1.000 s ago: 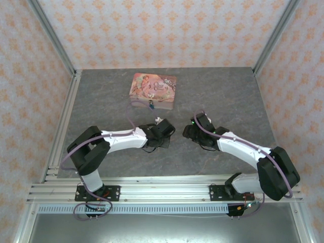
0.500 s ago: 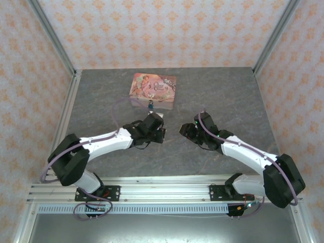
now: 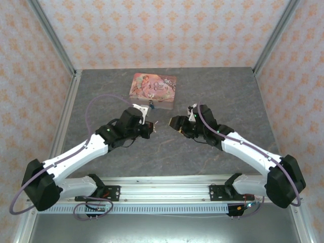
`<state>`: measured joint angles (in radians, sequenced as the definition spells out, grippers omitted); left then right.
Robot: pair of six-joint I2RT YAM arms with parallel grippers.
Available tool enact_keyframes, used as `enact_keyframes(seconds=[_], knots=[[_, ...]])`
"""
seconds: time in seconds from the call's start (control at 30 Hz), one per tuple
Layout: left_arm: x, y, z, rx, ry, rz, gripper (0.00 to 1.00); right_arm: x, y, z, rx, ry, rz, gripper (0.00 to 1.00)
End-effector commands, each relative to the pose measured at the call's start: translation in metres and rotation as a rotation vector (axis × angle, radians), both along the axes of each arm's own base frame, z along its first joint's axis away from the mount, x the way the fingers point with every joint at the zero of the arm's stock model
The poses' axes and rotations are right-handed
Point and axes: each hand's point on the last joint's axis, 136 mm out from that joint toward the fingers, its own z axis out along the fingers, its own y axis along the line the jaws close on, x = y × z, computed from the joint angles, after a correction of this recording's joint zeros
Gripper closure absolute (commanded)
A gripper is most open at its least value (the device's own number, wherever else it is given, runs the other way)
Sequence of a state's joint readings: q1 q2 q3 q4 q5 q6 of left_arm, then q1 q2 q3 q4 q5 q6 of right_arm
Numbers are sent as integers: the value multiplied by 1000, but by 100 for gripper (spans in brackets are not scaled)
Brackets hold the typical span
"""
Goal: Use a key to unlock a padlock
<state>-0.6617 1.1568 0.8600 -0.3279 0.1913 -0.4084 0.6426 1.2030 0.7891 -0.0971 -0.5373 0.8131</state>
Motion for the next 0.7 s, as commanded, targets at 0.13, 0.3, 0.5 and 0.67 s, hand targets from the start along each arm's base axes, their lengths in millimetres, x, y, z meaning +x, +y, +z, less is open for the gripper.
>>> enact_keyframes(seconds=[0.13, 0.3, 0.5, 0.67], knots=[[-21, 15, -8, -51, 35, -53, 100, -13, 40, 27, 22, -18, 133, 42], [-22, 10, -6, -93, 40, -69, 100, -15, 55, 26, 30, 2, 167, 42], [-21, 2, -1, -125, 38, -95, 100, -11, 60, 28, 48, 4, 163, 48], [-22, 1, 0, -125, 34, -106, 100, -10, 65, 25, 67, 19, 164, 55]])
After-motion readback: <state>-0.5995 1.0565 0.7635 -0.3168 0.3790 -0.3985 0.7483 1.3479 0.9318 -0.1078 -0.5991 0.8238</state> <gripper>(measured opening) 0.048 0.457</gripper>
